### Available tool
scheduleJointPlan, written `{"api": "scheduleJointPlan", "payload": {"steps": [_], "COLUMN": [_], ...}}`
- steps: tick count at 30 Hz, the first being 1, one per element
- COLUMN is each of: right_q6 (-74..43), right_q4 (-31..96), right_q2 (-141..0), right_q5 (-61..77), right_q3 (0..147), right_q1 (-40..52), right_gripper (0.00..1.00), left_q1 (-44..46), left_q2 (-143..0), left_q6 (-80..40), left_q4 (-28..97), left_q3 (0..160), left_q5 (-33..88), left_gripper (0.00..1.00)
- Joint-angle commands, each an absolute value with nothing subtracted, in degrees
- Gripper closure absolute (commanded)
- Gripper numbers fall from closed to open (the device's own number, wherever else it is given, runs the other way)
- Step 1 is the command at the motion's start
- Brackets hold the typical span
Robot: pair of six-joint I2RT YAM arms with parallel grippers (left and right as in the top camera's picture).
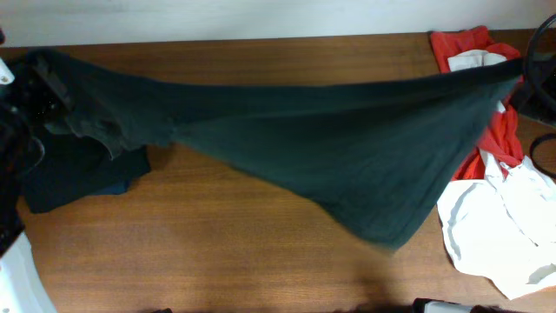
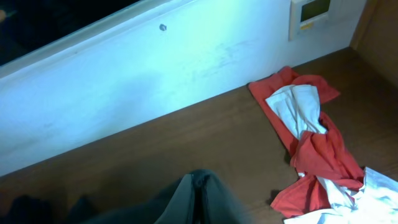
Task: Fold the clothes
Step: 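Lift the T-shirt with both grippers and lay it flat centered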
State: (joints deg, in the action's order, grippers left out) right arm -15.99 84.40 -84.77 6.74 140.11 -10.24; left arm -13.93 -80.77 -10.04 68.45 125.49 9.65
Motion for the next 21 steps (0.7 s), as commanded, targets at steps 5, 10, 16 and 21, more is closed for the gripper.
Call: {"api": "scheduleJointPlan", "payload": {"steps": [5,10,16,21], "right_q6": [-15.42,-15.46,-25.12,-28.64], "right_q4": [81.56,74.37,58.65,41.98], "right_q2": [-96.57,-105.54,-110.48,-108.33], "right_q5": [5.17,5.56,5.72,9.8], "right_q3": [140.46,140.46,140.53,146.39], "right_q1": [-10.2,-10.2,-10.85,-11.84], "right_gripper": [0.96,0.96,0.96,0.96], "left_q1": [-10.07,-7.09,-5.74,-7.99], "left_q2": [-92.18,-101.56,-109.51,-109.49], "left_q6": [-9.28,-9.28,-12.58,-21.93], "left_q4": [62.08,51.0,24.38,6.59], "left_q3": [125.99,125.99,125.99,130.41], "left_q5": [12.71,12.71,12.91,12.97], "left_gripper": [1.0,1.0,1.0,1.0]}}
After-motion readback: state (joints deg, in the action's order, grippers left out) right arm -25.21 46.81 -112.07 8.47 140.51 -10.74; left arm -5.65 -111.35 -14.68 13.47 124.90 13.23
